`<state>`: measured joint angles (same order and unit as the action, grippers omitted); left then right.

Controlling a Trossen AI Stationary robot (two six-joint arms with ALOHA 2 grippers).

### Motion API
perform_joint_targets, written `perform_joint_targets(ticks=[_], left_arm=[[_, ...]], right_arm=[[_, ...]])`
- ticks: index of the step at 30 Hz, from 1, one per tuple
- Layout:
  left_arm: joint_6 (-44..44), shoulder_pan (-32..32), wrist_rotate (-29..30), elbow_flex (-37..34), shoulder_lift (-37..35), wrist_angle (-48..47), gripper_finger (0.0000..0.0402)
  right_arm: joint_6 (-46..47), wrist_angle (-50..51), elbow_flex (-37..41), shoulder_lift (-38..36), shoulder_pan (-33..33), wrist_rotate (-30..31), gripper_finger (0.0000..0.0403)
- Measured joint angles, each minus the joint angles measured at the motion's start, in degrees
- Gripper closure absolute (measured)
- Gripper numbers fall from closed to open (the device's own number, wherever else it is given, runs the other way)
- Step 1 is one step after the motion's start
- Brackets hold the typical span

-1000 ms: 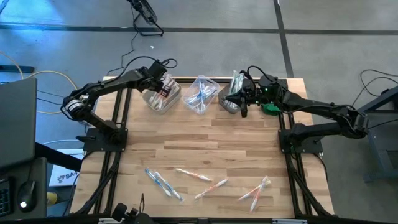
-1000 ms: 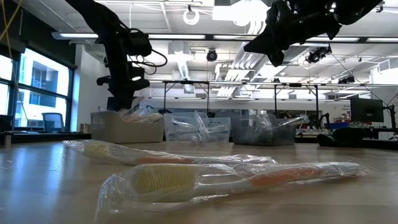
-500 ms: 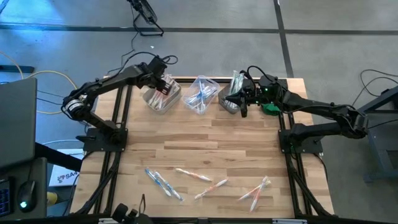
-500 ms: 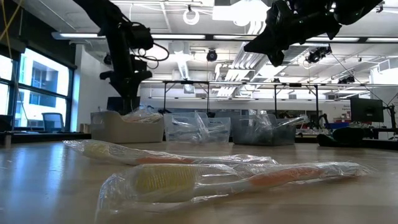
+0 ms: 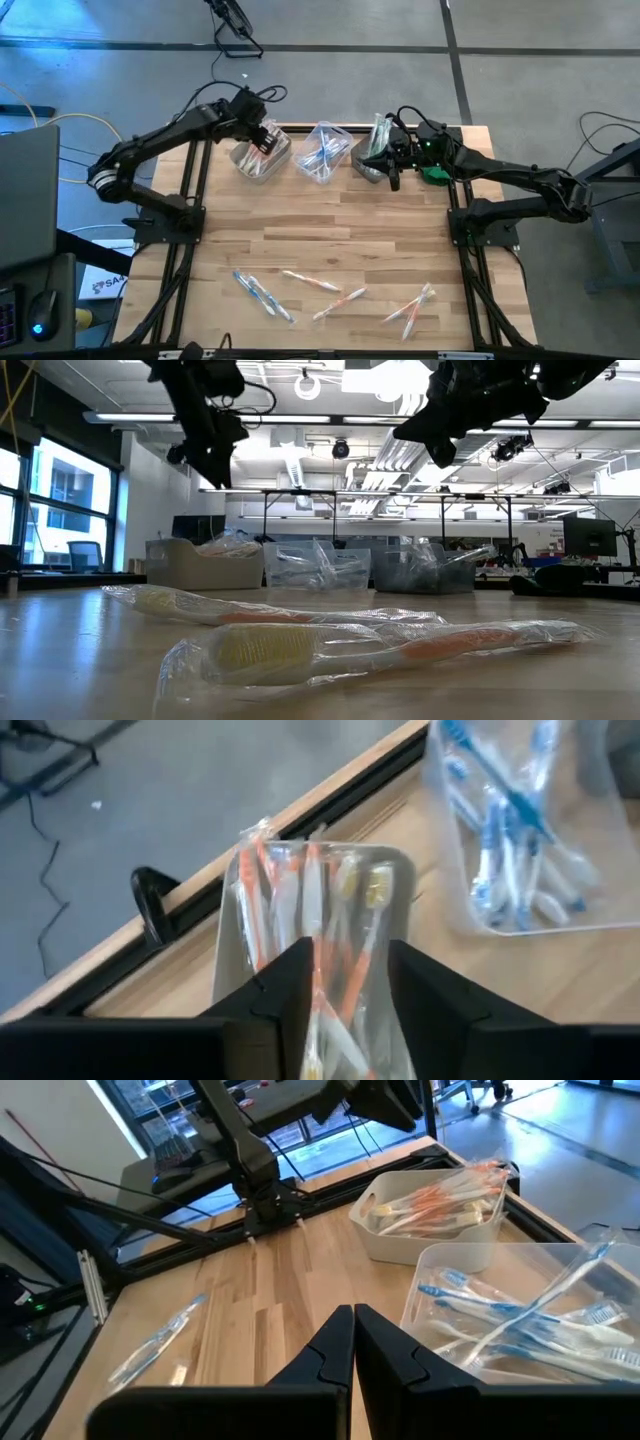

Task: Pick & Place Toothbrushes
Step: Put the blue toothbrush into the clear bin

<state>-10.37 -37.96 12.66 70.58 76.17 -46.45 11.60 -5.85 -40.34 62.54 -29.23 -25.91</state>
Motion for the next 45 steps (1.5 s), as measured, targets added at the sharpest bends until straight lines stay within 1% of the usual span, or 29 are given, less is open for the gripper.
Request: perform_joint_targets(ticks=[3, 7, 10, 14, 18, 22, 27, 32, 35, 38, 41, 45], left_arm=[[-0.22, 2.26, 1.80, -0.04, -2.58, 0.08, 0.0301], [-1.57, 6.13, 1.90, -0.08, -5.26, 0.48, 0.0340], [-1.97, 10.81, 2.09, 0.01, -7.05, 2.48, 0.0364], [-0.56, 17.28, 2.06, -0.04, -7.77, 2.36, 0.0388], [-0.31, 22.54, 2.01, -0.05, -7.77, 0.18, 0.0400], [-0.51, 26.90, 2.03, -0.06, -7.77, -1.89, 0.0400], [-2.65, 31.73, 1.78, -0.06, -7.77, -1.85, 0.0400], [-7.77, 36.02, 1.71, -0.06, -7.77, -2.18, 0.0400], [-12.24, 39.24, 1.66, -0.06, -7.77, -3.40, 0.0401], [-18.82, 42.51, 1.64, -0.06, -7.77, -5.84, 0.0401], [-26.73, 45.51, 1.65, -0.06, -7.72, -7.66, 0.0401], [-36.77, 48.92, 1.66, -0.08, -7.18, -7.72, 0.0401]], right_arm=[[0.12, 0.01, 0.00, 0.00, 0.00, 0.00, 0.0398], [0.13, 0.07, 0.00, 0.00, 0.00, 0.00, 0.0398], [-0.38, 0.09, 0.00, 0.00, 0.00, 0.00, 0.0398], [-0.85, 0.10, 0.00, 0.00, 0.00, 0.06, 0.0398], [-0.90, 0.11, 0.00, 0.00, 0.00, 0.12, 0.0398], [-0.98, 0.11, 0.00, 0.00, 0.00, 0.10, 0.0398], [-1.33, 0.11, 0.00, 0.00, 0.00, 0.02, 0.0398], [-1.33, 0.17, 0.00, 0.00, -0.01, -0.18, 0.0398], [-1.36, 0.17, 0.00, 0.00, 0.00, -1.61, 0.0398], [-1.36, 0.40, 0.00, 0.00, 0.00, -3.03, 0.0398], [-1.38, 1.16, 0.00, 0.00, -0.01, -3.06, 0.0398], [-2.28, 2.62, 0.00, 0.00, -0.01, -3.05, 0.0398]])
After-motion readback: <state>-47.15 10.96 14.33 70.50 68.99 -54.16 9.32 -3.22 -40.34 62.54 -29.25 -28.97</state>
